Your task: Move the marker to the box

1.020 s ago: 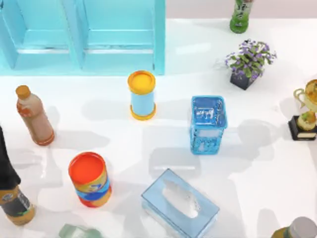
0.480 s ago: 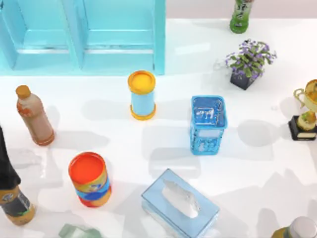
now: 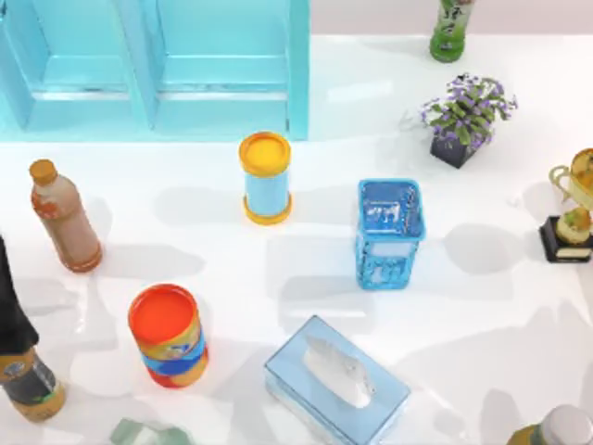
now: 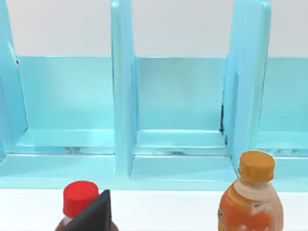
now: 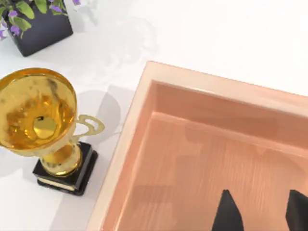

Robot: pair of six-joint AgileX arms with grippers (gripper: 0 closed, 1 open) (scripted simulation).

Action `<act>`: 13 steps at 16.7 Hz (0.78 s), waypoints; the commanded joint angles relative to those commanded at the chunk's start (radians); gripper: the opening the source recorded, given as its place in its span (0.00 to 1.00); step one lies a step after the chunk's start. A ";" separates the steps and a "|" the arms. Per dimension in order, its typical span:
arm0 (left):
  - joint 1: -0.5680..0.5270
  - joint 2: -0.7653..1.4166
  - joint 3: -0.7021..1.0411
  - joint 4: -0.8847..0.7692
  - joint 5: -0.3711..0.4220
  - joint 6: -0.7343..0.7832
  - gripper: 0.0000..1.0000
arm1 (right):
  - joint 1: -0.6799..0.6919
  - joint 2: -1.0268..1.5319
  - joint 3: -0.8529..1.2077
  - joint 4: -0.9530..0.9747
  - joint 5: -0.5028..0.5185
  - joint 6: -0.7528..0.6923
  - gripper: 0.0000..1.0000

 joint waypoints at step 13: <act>0.000 0.000 0.000 0.000 0.000 0.000 1.00 | 0.044 0.017 -0.098 0.146 0.023 0.029 0.38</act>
